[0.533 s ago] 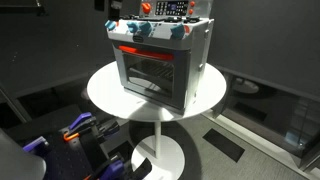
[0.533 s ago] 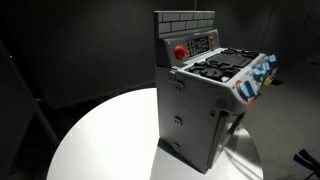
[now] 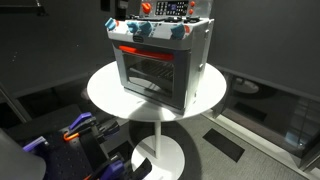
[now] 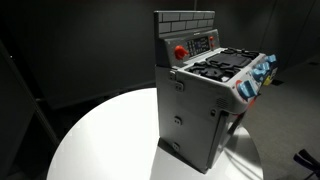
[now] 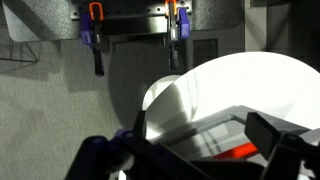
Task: Press a switch on the stove
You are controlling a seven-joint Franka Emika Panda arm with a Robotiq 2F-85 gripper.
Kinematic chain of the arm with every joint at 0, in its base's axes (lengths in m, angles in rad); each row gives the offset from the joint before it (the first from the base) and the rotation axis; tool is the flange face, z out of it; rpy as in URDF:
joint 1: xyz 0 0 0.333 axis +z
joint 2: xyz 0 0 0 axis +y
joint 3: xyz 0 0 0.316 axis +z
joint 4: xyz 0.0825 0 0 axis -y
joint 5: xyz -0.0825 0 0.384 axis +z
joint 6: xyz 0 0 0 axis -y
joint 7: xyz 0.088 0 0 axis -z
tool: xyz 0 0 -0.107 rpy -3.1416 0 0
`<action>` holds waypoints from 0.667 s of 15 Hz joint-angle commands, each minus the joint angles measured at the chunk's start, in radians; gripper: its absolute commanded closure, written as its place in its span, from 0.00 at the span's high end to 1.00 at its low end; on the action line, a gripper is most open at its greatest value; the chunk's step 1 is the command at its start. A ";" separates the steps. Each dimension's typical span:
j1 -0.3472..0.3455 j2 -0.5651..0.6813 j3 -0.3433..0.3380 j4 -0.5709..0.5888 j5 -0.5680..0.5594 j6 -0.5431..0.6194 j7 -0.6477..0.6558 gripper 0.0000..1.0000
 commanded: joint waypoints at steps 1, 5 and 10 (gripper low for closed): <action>-0.028 0.053 0.027 0.051 -0.017 0.096 0.021 1.00; -0.026 0.123 0.046 0.114 -0.021 0.214 0.036 1.00; -0.032 0.228 0.088 0.203 -0.092 0.345 0.095 1.00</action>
